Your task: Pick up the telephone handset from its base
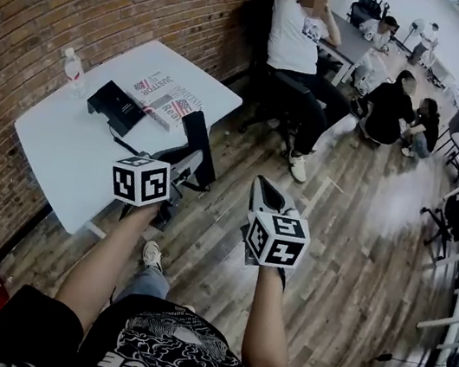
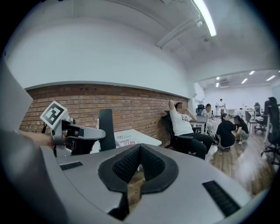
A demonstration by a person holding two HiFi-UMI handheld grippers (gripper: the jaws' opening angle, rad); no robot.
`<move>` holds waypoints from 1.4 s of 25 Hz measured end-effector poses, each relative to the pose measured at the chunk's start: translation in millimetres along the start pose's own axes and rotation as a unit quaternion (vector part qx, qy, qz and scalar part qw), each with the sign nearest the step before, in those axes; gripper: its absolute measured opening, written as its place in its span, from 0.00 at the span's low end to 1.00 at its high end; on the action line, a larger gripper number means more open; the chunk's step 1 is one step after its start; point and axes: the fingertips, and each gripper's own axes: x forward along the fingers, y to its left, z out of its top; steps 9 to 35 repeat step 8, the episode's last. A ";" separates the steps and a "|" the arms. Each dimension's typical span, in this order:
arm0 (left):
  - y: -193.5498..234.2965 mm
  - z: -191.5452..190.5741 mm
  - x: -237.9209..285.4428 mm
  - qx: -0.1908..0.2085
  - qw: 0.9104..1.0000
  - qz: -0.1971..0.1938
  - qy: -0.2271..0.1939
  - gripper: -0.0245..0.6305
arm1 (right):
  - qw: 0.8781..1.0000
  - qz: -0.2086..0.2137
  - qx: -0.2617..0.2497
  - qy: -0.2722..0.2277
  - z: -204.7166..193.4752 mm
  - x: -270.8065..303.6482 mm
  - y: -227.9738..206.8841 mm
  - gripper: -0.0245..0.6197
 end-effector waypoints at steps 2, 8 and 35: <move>-1.3 -0.3 -1.2 0.002 1.000 0.000 -0.001 0.15 | 1.000 0.001 -0.001 -0.001 0.0 -1.3 1.2 0.04; -4.8 3.0 -2.8 0.005 1.000 -0.002 -0.004 0.15 | 1.000 0.002 -0.002 -0.002 3.4 -2.5 1.7 0.04; -4.8 3.0 -2.8 0.005 1.000 -0.002 -0.004 0.15 | 1.000 0.002 -0.002 -0.002 3.4 -2.5 1.7 0.04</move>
